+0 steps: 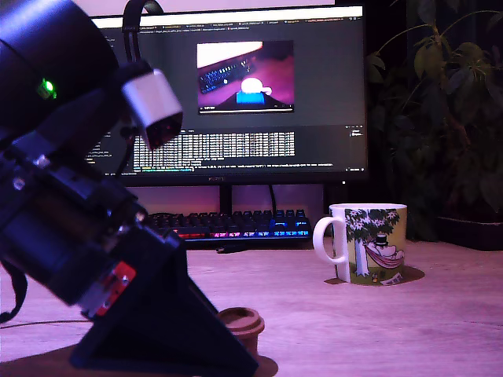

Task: Pick up the coffee capsules from the table one by one and drop them inside the nearest coffee cup

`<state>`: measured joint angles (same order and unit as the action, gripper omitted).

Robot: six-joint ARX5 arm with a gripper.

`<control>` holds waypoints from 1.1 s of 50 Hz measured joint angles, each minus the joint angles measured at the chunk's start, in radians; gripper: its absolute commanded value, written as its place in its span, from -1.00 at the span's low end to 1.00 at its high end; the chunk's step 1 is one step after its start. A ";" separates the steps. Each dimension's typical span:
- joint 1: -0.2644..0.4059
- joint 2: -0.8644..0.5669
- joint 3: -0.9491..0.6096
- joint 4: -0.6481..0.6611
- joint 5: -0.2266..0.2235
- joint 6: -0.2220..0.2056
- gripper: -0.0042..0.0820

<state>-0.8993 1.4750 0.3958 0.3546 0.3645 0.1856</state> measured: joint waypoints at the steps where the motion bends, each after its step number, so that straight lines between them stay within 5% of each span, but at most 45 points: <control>1: 0.000 0.000 0.000 0.001 0.000 0.000 -0.14; 10: 0.000 0.000 0.000 0.002 0.000 0.000 -0.32; 44: 0.000 0.000 0.000 0.024 0.001 -0.008 -0.41; 55: 0.000 0.000 0.000 0.025 0.003 -0.010 -0.59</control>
<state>-0.8993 1.4746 0.3958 0.3798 0.3679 0.1753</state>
